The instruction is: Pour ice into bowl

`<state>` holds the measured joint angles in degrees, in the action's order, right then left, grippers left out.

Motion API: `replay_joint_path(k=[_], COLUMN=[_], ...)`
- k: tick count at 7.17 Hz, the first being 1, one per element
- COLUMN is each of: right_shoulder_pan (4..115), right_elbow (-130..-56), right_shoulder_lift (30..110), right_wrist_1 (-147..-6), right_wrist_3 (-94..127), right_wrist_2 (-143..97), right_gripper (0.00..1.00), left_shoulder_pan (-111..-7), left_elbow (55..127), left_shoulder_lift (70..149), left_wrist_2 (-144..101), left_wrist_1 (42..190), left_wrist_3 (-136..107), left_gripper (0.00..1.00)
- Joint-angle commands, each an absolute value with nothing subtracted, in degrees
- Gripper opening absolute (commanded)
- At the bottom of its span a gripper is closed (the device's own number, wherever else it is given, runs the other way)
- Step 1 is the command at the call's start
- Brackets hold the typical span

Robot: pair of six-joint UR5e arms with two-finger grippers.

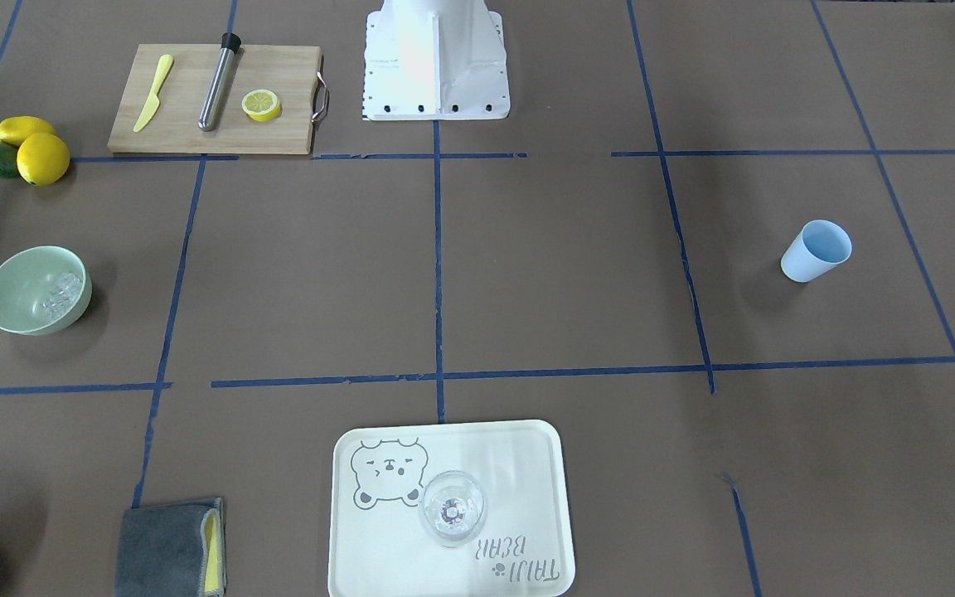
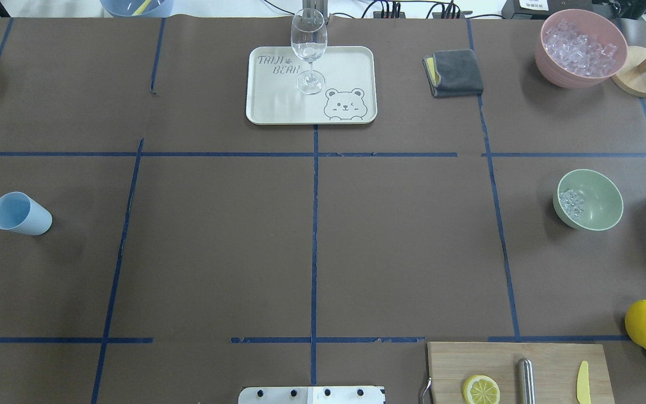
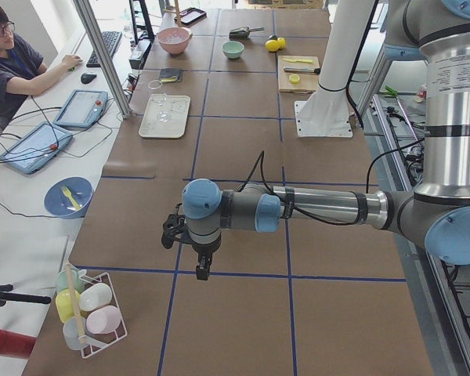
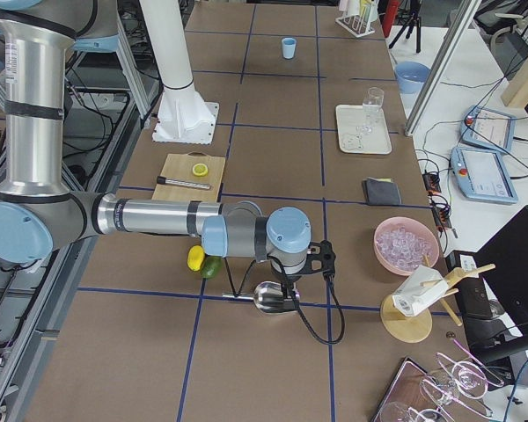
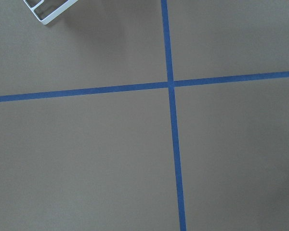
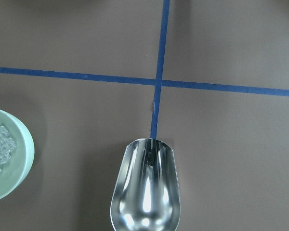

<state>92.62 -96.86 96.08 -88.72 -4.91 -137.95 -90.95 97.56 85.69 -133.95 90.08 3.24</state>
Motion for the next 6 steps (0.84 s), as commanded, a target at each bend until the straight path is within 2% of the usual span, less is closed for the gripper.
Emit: replay_joint_path(k=[1,6], right_shoulder_pan=[92.6,92.6], right_elbow=[-96.9,-96.9], right_shoulder_lift=[96.1,96.2], right_wrist_1=[-88.6,-88.3], right_wrist_3=[-4.7,-4.7], right_wrist_2=[-137.9,-138.0], right_gripper=[1.00,1.00], left_shoulder_pan=[-91.0,-91.0], left_elbow=[97.6,97.6], left_shoulder_lift=[85.7,85.5], left_wrist_2=[-133.9,-133.9], left_wrist_1=[90.2,90.5], left_wrist_3=[3.3,3.3], left_gripper=[1.00,1.00])
